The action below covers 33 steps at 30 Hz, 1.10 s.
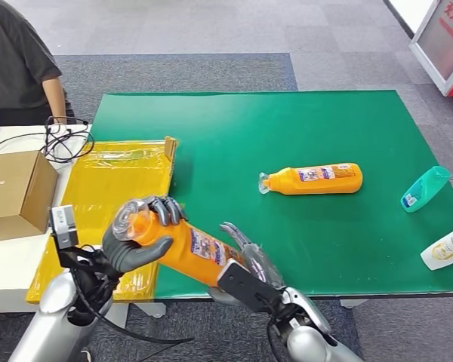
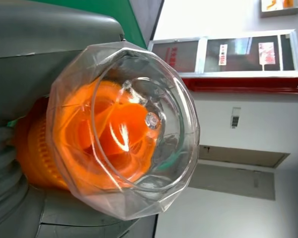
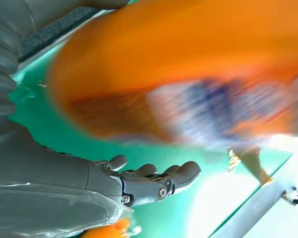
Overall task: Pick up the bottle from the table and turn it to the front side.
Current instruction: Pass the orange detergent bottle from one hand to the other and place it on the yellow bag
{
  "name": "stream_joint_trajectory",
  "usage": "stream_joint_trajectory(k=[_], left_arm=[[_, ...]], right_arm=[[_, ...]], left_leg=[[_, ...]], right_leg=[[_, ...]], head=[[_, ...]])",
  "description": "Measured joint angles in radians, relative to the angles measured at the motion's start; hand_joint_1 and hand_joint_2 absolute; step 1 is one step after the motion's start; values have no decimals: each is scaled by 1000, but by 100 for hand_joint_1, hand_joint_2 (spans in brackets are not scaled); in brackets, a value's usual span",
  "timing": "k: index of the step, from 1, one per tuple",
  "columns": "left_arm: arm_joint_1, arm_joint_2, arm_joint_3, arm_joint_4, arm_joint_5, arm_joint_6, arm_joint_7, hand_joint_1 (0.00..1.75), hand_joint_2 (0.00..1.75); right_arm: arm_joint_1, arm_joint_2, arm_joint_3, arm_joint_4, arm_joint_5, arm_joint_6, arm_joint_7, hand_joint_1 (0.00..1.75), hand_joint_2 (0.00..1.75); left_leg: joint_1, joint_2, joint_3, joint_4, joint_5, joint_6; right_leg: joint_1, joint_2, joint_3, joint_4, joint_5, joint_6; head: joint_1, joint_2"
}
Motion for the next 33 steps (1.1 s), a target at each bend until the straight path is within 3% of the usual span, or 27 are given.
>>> stream_joint_trajectory(k=[10,21,28,33], left_arm=[[25,81,84,-155,-2,9,26,175,175],[51,124,203,-217,206,100,148,175,175],[46,195,258,-219,32,139,168,175,175],[-8,268,252,-219,-91,116,214,175,175]], right_arm=[[128,-15,-144,-99,-45,6,-33,0,175],[215,-15,-241,-143,-73,8,-47,0,175],[252,-15,-279,-146,-96,10,-35,0,175],[264,-14,-303,-146,-109,18,-27,0,175]], left_leg=[[0,0,0,0,0,0],[0,0,0,0,0,0],[0,0,0,0,1,-1],[0,0,0,0,1,-1]], right_leg=[[0,0,0,0,0,0],[0,0,0,0,0,0],[1,0,0,0,0,0],[1,0,-1,0,1,-1]], head=[[0,0],[0,0],[0,0],[0,0]])
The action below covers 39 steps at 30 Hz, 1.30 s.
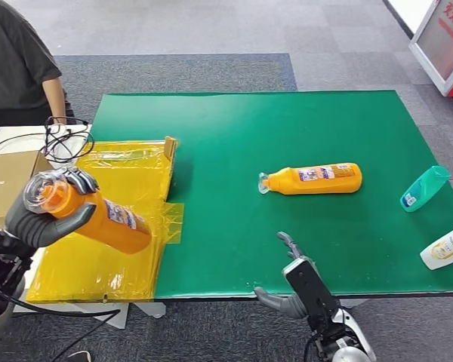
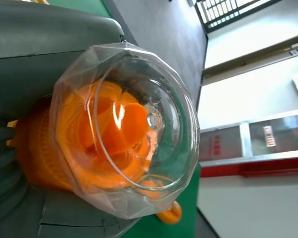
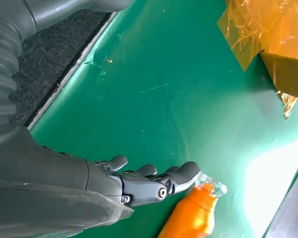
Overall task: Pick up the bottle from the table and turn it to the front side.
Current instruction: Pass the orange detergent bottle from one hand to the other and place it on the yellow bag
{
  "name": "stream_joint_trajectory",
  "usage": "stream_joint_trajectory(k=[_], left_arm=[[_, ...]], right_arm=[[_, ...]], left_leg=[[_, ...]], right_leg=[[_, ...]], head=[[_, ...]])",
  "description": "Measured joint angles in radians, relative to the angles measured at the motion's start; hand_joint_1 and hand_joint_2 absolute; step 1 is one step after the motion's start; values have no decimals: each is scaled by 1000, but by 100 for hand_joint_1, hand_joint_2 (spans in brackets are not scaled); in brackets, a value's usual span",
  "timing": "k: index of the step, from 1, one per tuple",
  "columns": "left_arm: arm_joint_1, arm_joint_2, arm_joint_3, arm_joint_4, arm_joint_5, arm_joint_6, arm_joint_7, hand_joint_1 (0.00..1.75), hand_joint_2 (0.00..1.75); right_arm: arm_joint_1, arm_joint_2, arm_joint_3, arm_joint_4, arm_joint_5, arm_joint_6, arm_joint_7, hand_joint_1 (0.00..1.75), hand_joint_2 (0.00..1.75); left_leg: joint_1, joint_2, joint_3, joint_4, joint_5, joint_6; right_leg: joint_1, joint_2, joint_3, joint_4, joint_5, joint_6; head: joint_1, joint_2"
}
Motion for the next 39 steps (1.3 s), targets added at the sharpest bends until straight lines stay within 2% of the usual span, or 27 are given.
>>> stream_joint_trajectory(k=[5,11,18,24,31,39], left_arm=[[-116,70,-47,9,-63,-50,74,175,175],[-350,139,-188,92,-101,-113,168,175,175],[-512,161,-318,188,-114,-137,201,175,175],[-673,135,-508,308,-153,-195,259,175,175],[-741,106,-695,389,-199,-233,278,175,175],[-747,83,-793,438,-254,-210,259,175,175]], right_arm=[[3,3,-17,0,-4,15,8,0,175],[-7,7,-29,6,-10,30,13,0,175],[-15,14,-35,14,-15,35,16,0,175],[-49,23,-34,37,-19,50,17,0,175],[-99,31,-31,76,-33,78,35,0,175],[-126,34,-24,102,-37,80,43,0,175]], left_leg=[[0,0,0,0,1,-1],[0,0,0,0,2,-1],[0,0,-2,0,2,-1],[0,0,-3,0,2,-1],[0,0,-3,0,3,-1],[0,0,-3,0,3,-2]], right_leg=[[0,0,0,0,1,-1],[0,0,0,0,2,-1],[0,1,-3,0,3,0],[0,1,-3,0,4,-1],[-1,1,-3,0,4,-1],[-1,1,-3,0,4,-1]], head=[[0,0],[0,0],[0,0],[0,0],[0,0],[0,0]])
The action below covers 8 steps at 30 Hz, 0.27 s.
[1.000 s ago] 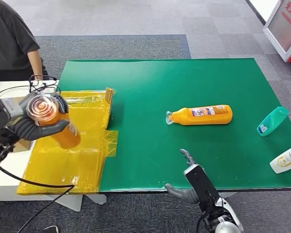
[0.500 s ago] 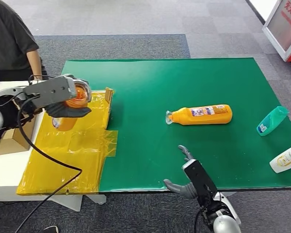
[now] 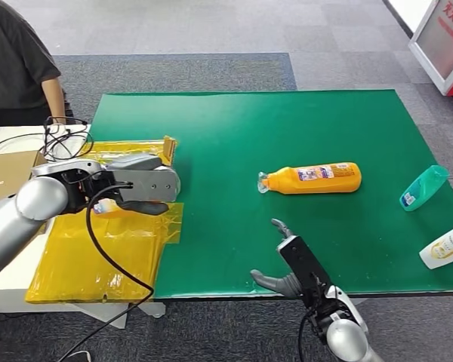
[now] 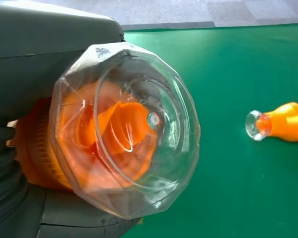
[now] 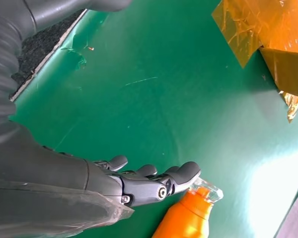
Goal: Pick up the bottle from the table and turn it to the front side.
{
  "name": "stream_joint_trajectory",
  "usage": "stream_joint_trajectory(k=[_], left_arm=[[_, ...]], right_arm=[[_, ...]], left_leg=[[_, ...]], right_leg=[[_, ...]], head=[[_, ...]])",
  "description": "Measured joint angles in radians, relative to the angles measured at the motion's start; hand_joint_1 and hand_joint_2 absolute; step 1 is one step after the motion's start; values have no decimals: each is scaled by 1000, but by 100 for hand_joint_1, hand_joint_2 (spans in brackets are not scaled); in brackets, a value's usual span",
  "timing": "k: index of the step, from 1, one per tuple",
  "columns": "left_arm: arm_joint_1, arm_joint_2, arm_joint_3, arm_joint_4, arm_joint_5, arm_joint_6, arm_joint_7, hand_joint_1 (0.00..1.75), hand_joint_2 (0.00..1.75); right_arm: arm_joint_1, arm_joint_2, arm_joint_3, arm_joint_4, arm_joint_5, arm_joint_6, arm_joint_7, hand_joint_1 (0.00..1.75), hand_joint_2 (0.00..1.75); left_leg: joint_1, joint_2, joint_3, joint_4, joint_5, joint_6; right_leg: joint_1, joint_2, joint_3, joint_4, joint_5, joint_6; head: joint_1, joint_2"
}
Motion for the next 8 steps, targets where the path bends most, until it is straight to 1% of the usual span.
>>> stream_joint_trajectory(k=[8], left_arm=[[18,-5,-53,19,-75,26,-8,175,175]], right_arm=[[-8,0,1,9,4,0,11,0,175]], left_leg=[[0,0,-1,0,0,0]], right_leg=[[0,0,0,0,0,0]], head=[[0,0]])
